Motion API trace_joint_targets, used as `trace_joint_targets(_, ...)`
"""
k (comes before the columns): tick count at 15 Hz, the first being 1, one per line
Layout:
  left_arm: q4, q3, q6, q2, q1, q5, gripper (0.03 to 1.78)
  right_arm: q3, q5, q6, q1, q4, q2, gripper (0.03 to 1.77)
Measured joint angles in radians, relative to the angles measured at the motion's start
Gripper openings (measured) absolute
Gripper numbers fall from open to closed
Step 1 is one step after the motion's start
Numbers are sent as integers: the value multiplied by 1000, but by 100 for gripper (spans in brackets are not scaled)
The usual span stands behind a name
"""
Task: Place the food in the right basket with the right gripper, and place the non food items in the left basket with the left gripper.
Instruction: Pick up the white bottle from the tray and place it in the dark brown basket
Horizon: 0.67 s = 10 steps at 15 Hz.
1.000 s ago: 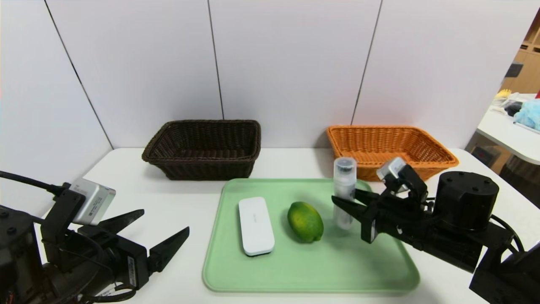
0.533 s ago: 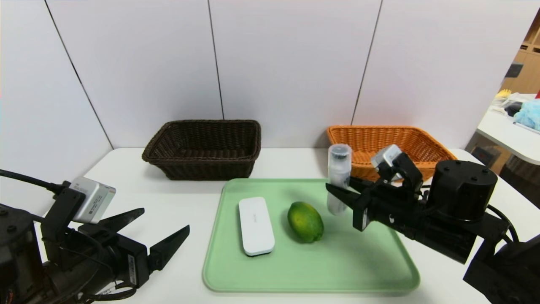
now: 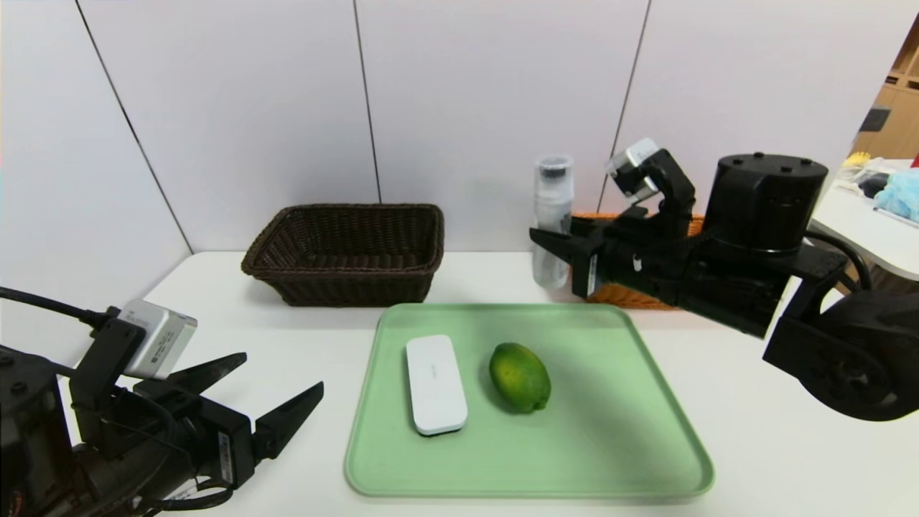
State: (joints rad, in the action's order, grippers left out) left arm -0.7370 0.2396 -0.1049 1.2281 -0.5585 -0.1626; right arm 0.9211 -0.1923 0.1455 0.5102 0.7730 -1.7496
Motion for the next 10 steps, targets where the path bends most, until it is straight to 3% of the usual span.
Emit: trace_joint_targets(10, 0, -6, 0, -1, -1, 1, 169, 484, 9, 66, 93, -218, -219, 51)
